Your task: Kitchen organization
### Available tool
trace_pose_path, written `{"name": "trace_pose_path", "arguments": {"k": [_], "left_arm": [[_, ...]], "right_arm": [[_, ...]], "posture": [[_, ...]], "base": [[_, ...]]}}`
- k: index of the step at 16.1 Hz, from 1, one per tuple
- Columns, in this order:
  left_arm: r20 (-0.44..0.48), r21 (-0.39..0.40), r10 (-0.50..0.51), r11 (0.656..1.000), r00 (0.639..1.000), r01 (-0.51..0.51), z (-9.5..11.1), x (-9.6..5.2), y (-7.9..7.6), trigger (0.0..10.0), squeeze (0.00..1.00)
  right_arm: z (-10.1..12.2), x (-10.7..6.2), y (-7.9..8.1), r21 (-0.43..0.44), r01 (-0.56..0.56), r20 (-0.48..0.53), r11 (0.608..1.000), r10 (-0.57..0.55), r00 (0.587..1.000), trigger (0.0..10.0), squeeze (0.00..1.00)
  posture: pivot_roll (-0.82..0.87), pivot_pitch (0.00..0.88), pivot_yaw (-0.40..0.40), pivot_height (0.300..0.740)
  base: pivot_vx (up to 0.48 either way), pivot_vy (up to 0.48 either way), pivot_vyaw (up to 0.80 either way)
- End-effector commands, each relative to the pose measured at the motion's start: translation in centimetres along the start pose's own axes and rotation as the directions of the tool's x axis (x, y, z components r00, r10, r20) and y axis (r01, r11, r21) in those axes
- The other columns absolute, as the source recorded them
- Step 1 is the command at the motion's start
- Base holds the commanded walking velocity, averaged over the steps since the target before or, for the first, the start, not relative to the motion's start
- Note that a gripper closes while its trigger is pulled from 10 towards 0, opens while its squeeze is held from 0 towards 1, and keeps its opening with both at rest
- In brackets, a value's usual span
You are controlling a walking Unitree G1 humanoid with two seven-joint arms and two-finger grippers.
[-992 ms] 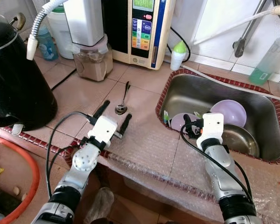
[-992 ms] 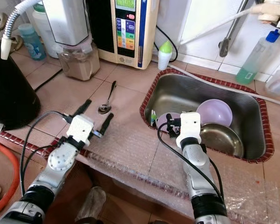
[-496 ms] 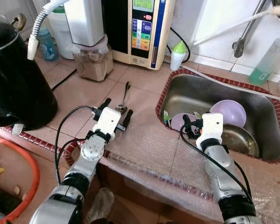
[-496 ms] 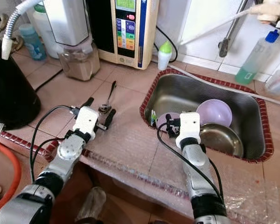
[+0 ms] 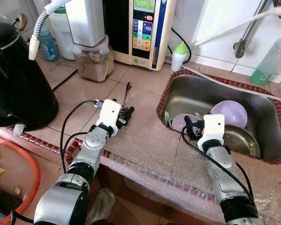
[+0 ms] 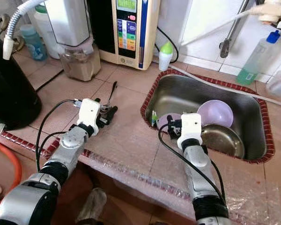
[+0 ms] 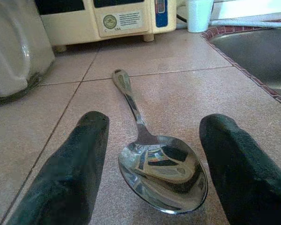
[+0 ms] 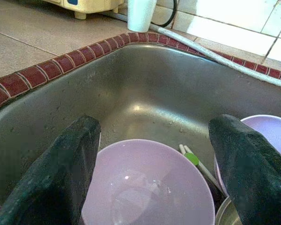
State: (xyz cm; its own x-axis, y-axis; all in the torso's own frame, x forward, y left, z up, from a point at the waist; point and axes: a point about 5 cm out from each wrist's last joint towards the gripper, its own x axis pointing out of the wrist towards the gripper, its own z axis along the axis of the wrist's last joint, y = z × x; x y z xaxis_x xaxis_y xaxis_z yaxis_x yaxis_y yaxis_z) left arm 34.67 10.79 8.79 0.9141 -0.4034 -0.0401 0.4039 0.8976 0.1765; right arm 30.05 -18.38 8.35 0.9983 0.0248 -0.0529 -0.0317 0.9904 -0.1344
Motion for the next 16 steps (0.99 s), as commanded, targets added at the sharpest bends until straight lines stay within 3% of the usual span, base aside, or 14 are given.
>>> {"name": "trace_pose_path", "arguments": {"k": [1, 16], "left_arm": [[-0.138, -0.034, -0.03, 0.999, 0.99, 0.025, -2.65, -1.02, -0.51, 0.0, 0.0], [-0.133, -0.093, -0.048, 0.995, 0.99, 0.036, -2.72, -1.07, -0.64, 0.0, 0.0]], "right_arm": [[-0.2, -0.16, 0.13, 0.004, -0.003, -0.016, 1.0, 0.003, 1.0, 10.0, 0.0], [0.0, 0.13, 0.1, -0.001, -0.008, -0.008, 1.0, 0.008, 1.0, 10.0, 0.0]], "posture": [[-0.08, 0.04, -0.02, 0.74], [-0.07, 0.03, -0.014, 0.74]], "base": [[0.0, 0.0, 0.0], [0.0, 0.0, 0.0]]}}
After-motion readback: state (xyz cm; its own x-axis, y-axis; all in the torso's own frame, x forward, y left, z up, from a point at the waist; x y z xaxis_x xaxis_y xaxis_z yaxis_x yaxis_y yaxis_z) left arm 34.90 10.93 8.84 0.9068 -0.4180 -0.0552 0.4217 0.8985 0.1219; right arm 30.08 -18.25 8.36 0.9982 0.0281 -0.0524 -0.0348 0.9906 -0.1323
